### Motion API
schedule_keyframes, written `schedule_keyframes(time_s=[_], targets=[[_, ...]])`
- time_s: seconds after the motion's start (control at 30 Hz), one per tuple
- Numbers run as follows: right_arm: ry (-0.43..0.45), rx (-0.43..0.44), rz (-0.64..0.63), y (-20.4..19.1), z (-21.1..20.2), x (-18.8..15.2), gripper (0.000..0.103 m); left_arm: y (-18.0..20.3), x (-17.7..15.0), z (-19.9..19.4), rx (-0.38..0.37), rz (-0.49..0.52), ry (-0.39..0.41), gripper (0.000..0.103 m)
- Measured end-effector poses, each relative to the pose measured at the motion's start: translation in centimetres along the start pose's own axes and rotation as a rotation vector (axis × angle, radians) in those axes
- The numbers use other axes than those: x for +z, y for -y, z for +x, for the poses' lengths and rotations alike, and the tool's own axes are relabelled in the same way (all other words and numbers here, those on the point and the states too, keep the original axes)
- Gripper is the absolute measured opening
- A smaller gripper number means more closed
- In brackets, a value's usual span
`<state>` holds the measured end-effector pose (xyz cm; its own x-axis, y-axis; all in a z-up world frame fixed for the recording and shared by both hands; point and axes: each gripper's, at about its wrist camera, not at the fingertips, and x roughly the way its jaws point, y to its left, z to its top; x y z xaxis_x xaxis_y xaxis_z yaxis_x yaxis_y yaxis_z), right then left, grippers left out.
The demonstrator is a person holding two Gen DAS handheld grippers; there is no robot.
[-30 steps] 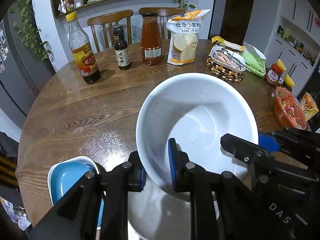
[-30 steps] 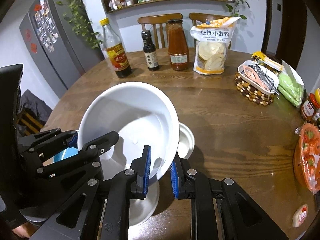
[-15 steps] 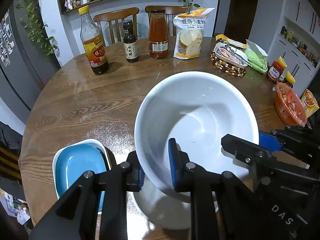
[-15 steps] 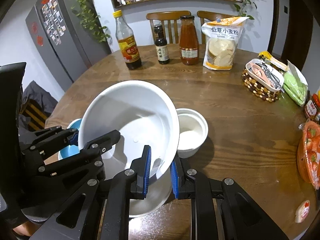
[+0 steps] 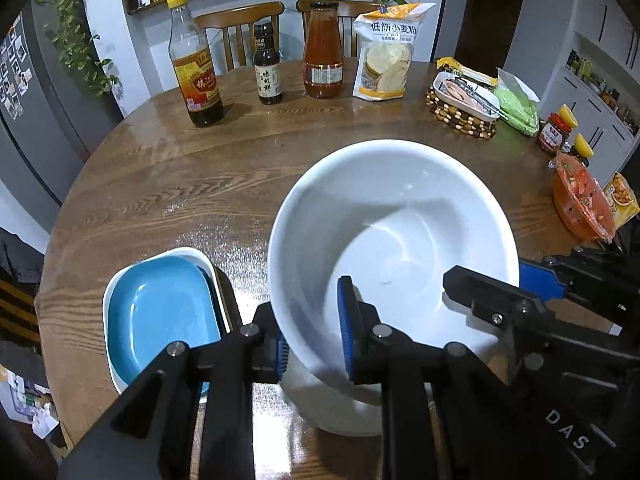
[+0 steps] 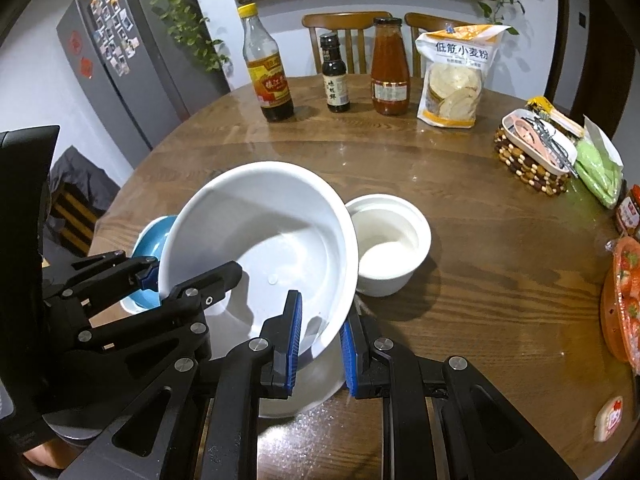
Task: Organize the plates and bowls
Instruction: 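Lower the smaller white bowl into the large white bowl with the left tool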
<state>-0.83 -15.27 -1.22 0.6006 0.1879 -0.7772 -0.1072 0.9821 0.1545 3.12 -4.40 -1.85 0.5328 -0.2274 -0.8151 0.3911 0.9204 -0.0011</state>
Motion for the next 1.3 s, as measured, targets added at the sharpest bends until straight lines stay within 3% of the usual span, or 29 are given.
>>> schedule_keyframes(time_s=[1.3], targets=[[-0.143,0.047,0.036,0.3,3.4,-2.2,0.021,-0.3,-2.1,2.5,-0.022,-0.014,-0.161,0.02]])
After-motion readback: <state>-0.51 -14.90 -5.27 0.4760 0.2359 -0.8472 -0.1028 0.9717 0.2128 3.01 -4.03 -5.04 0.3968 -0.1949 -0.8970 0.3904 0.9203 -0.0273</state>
